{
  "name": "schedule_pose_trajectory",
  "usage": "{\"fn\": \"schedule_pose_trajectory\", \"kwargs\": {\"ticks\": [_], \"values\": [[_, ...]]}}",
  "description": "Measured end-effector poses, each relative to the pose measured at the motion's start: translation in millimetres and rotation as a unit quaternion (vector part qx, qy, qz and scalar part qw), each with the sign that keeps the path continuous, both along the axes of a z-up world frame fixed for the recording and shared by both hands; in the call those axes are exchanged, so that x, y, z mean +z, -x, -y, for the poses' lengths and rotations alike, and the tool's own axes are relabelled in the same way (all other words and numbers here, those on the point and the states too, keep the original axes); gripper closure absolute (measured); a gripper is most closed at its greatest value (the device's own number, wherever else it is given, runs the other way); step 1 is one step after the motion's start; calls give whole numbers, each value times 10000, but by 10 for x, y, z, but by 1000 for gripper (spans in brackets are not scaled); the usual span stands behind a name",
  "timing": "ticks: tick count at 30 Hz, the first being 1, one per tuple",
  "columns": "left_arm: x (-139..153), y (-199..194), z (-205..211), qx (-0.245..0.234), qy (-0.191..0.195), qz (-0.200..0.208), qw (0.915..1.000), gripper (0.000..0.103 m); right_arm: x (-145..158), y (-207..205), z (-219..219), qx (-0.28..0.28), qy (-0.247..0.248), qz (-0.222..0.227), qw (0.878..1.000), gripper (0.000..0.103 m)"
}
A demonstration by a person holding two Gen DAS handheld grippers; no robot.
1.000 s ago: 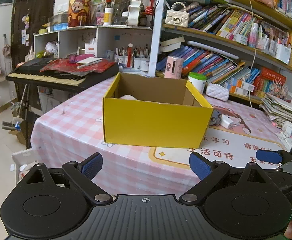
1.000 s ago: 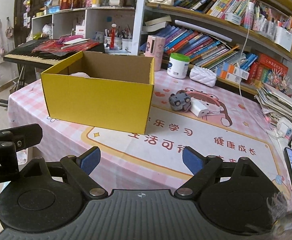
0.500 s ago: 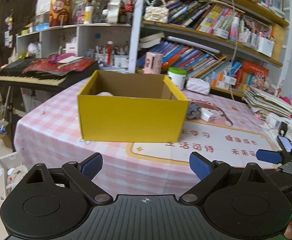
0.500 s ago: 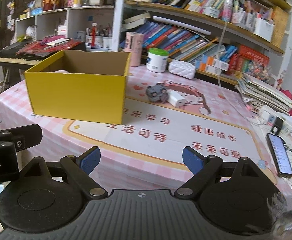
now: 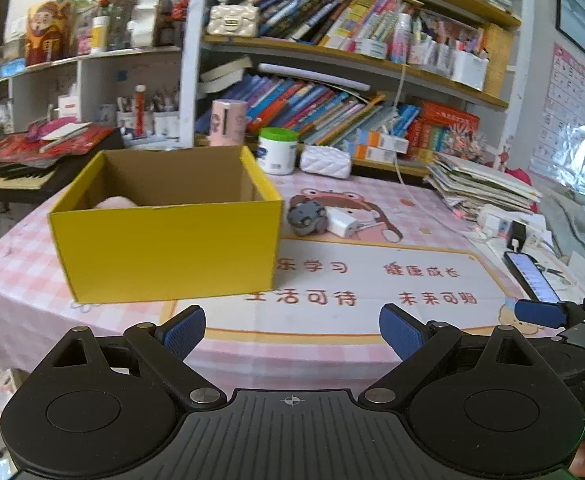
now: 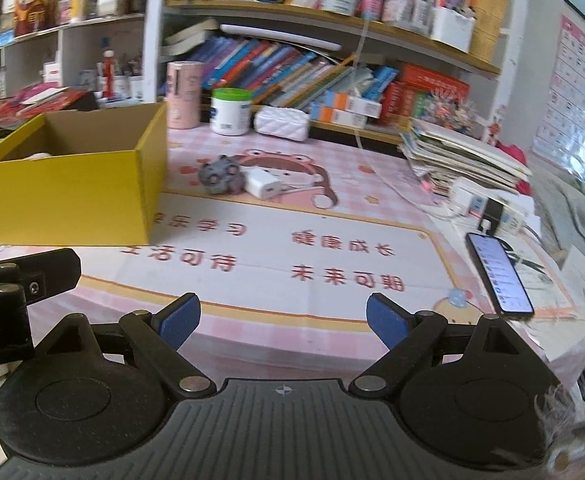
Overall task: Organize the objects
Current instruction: 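Move both open tools toward the grey toy car and white charger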
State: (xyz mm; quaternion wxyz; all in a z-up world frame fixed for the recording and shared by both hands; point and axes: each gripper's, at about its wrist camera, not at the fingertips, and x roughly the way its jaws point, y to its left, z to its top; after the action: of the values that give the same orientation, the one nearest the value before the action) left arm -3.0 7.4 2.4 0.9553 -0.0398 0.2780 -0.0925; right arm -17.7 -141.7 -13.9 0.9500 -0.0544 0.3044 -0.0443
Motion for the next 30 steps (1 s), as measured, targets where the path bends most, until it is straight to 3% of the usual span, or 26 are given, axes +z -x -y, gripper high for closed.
{"fn": "schedule_pose_trajectory", "kwargs": {"ticks": [14, 30], "values": [[-49, -366, 230, -33, -20, -110, 9999, 7, -57, -360, 258, -76, -6, -126, 9999, 13], [-39, -1019, 629, 273, 84, -96, 9995, 7, 14, -1183, 645, 277, 97, -167, 9994, 13]]}}
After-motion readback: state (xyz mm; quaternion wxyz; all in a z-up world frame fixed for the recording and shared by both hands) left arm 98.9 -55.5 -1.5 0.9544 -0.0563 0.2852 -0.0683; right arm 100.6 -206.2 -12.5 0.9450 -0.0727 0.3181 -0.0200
